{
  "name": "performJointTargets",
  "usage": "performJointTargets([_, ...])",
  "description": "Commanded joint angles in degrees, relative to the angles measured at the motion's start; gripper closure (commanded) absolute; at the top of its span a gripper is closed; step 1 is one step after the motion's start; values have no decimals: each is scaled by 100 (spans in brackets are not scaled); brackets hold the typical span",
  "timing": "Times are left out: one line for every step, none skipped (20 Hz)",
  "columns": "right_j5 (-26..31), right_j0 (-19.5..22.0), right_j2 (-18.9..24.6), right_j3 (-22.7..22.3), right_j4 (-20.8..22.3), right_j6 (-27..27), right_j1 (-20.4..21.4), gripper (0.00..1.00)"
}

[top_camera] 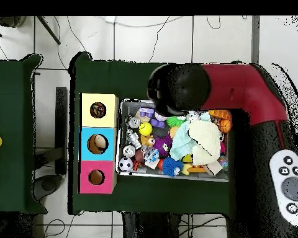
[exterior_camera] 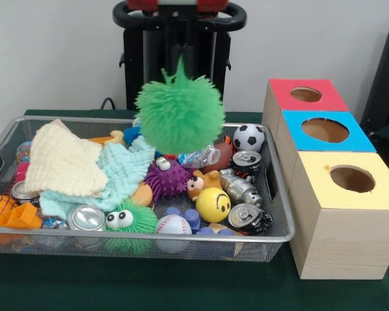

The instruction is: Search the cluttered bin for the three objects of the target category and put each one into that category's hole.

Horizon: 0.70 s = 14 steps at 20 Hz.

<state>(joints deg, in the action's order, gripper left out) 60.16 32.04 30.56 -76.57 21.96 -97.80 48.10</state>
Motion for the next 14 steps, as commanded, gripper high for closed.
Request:
performJointTargets([45, -262, -227, -788, -163, -493, 271, 100])
performJointTargets([-139, -285, -255, -969, -186, -576, 308, 100])
performJointTargets([-219, -303, -272, -1031, -191, -615, 309, 100])
performJointTargets([-327, -328, -304, -1138, -203, -649, 358, 100])
performJointTargets([-380, -344, -322, -1173, -212, -643, 371, 100])
performJointTargets([-699, -311, -314, -1338, -284, -641, 422, 0])
performJointTargets([-808, -301, -317, -1383, -282, -667, 442, 0])
performJointTargets([-917, -292, -321, -1428, -279, -693, 462, 0])
performJointTargets([-1027, -282, -325, -1473, -276, -719, 482, 0])
performJointTargets([-862, -297, -338, -1433, -264, -618, 448, 0])
performJointTargets([-762, -288, -321, -1418, -276, -511, 407, 0])
performJointTargets([-862, -248, -303, -1460, -338, -532, 370, 0])
performJointTargets([-880, -244, -309, -1460, -345, -529, 350, 0])
performJointTargets([-921, -232, -304, -1455, -352, -510, 300, 0])
